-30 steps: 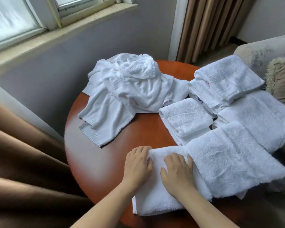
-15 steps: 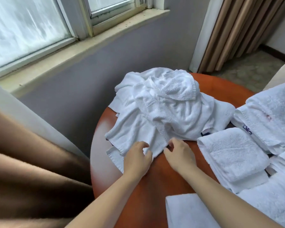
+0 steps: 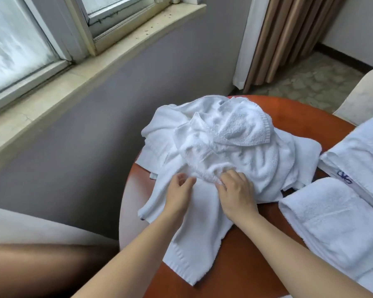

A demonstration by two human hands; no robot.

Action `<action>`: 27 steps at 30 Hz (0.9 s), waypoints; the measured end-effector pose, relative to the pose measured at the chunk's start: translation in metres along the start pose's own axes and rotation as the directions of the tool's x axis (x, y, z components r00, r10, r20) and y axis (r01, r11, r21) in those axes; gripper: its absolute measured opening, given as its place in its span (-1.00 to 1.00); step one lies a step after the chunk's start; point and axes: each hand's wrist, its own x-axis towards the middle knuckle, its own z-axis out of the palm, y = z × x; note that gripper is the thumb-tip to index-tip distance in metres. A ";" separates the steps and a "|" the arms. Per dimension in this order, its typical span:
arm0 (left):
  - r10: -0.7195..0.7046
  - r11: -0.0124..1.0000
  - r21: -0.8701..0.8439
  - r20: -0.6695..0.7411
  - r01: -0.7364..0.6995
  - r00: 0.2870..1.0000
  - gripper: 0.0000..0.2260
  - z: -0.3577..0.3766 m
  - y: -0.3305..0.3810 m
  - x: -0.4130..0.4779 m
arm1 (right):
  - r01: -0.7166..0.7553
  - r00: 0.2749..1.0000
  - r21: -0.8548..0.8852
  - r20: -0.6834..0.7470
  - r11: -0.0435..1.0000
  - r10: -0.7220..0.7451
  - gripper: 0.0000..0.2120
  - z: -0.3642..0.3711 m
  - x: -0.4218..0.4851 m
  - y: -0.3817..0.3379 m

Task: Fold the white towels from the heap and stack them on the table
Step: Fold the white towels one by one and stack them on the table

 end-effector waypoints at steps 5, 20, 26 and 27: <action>-0.023 0.970 -0.236 0.126 0.052 0.992 -0.66 0.017 0.011 -0.010 | 0.152 0.982 0.338 0.051 0.929 -0.180 -0.76 -0.022 -0.034 -0.017; -0.152 0.975 -0.190 -0.215 0.111 0.965 -0.75 0.036 -0.066 -0.135 | -0.173 0.545 0.321 0.818 0.931 -0.181 -0.68 -0.102 -0.142 0.006; -0.191 0.981 -0.037 -0.287 0.189 0.939 -0.64 0.026 -0.105 -0.176 | -0.376 0.717 0.284 0.692 0.882 0.083 -0.83 -0.104 -0.150 0.027; -0.182 0.982 -0.003 -0.314 0.190 0.932 -0.64 0.024 -0.106 -0.178 | -0.453 0.738 0.311 0.656 0.836 0.156 -0.86 -0.104 -0.148 0.031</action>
